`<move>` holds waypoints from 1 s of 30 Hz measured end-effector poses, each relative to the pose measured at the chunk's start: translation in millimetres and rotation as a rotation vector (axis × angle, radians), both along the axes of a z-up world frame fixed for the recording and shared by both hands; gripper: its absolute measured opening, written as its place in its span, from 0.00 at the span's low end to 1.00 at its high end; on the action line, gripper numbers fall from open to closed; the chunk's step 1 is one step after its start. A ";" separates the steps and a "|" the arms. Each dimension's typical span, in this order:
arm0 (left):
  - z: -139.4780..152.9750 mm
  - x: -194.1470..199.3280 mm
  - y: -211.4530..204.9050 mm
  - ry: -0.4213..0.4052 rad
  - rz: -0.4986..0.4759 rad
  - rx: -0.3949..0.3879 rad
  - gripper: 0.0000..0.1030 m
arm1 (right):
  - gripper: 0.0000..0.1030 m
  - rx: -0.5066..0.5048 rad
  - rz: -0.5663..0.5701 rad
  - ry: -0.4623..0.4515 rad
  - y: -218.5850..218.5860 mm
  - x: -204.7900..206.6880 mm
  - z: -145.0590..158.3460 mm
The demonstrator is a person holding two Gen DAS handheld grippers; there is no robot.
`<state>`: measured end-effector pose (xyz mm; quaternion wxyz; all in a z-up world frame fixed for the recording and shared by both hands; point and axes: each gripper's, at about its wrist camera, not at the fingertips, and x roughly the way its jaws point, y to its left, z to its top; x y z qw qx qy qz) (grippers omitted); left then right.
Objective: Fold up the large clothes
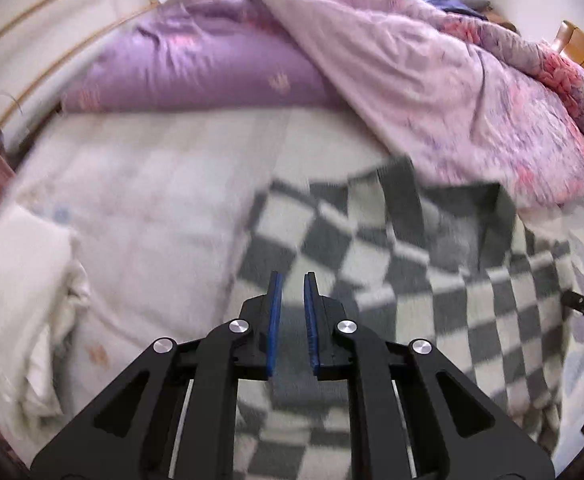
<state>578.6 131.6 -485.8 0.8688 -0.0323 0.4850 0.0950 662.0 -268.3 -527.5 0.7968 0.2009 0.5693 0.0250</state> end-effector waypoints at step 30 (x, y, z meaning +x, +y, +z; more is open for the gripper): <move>-76.5 159.6 95.1 0.246 0.055 -0.181 0.76 | 0.63 -0.084 -0.043 0.146 -12.0 108.6 -40.3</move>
